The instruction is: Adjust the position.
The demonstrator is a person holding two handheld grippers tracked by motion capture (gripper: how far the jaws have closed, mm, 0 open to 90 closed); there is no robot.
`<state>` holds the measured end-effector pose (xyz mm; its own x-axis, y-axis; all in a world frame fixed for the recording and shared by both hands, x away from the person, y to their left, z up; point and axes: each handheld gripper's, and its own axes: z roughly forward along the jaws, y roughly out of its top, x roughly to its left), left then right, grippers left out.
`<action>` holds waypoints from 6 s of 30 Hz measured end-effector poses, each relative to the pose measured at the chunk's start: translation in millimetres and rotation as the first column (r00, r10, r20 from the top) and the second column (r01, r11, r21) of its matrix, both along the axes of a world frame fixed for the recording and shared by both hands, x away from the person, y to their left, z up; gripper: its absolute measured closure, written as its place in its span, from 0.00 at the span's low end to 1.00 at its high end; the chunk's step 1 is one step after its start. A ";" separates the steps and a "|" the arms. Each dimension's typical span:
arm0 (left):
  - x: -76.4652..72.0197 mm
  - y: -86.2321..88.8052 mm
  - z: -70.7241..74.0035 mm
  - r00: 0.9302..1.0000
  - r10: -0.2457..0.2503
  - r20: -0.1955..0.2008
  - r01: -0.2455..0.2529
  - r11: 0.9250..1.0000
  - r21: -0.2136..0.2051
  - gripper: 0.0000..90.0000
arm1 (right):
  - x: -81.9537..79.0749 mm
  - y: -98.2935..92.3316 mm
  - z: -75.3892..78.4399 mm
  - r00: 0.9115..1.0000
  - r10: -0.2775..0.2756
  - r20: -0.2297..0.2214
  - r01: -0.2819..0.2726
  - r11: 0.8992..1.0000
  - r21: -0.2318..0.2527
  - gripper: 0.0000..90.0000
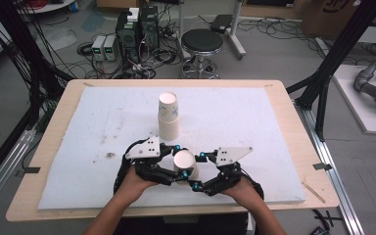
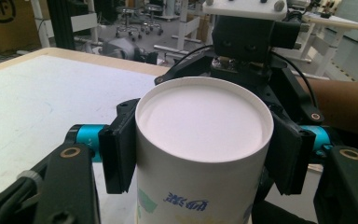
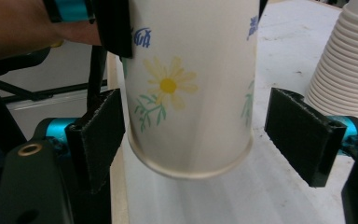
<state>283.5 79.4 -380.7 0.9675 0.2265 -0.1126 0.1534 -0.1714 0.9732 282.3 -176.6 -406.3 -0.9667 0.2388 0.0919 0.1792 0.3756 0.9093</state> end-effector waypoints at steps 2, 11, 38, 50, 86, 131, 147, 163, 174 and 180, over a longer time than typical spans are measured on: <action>-0.1 -0.8 -0.3 1.000 -0.001 -0.004 0.001 1.000 -0.005 0.39 | 0.1 1.5 -0.9 1.000 0.008 -0.003 -0.008 1.000 0.000 0.23; 0.2 -5.1 -1.8 1.000 -0.026 -0.014 0.026 0.999 -0.021 0.39 | 0.9 4.9 -2.9 1.000 0.025 -0.012 -0.025 1.000 0.015 0.24; -0.2 22.1 1.7 0.998 0.032 -0.054 -0.031 0.999 0.027 0.16 | 1.5 1.3 1.2 0.999 0.052 0.012 -0.050 0.994 -0.095 0.34; -1.0 30.5 5.3 0.998 0.050 -0.045 -0.047 0.997 0.060 0.16 | 12.0 3.6 18.9 0.996 0.079 0.031 -0.071 0.979 -0.189 0.34; 5.9 7.0 12.4 0.997 -0.072 -0.037 0.080 0.937 0.340 0.21 | 13.5 43.2 38.0 0.971 0.227 0.071 -0.153 0.823 -0.548 0.34; -5.2 44.4 -15.0 1.000 0.027 -0.003 -0.027 0.994 0.110 0.41 | 0.5 -8.9 29.4 0.996 -0.022 0.082 0.024 0.999 -0.031 0.23; -4.4 53.1 -21.7 0.998 0.060 0.009 -0.061 0.997 0.041 0.41 | -1.9 -27.5 12.1 0.990 -0.110 0.087 0.104 0.992 0.066 0.23; -7.0 56.7 -18.7 0.999 0.026 0.021 -0.025 0.999 -0.043 0.41 | -1.1 -23.9 6.3 0.997 -0.052 0.054 0.047 0.995 0.083 0.24; -9.8 51.2 -17.4 0.999 -0.016 0.030 0.018 0.998 -0.062 0.41 | -2.4 -15.9 3.8 0.999 0.006 0.042 -0.010 0.996 0.088 0.24; -12.0 47.6 -15.7 0.998 -0.044 0.041 0.047 0.997 -0.066 0.41 | -2.9 -10.3 2.6 0.999 0.038 0.038 -0.041 0.995 0.090 0.24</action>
<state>271.4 127.0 -396.4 0.9806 0.1756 -0.0874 0.1080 -0.1118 0.9878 279.4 -186.9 -403.7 -0.9784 0.1925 0.0758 0.1318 0.2972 0.9457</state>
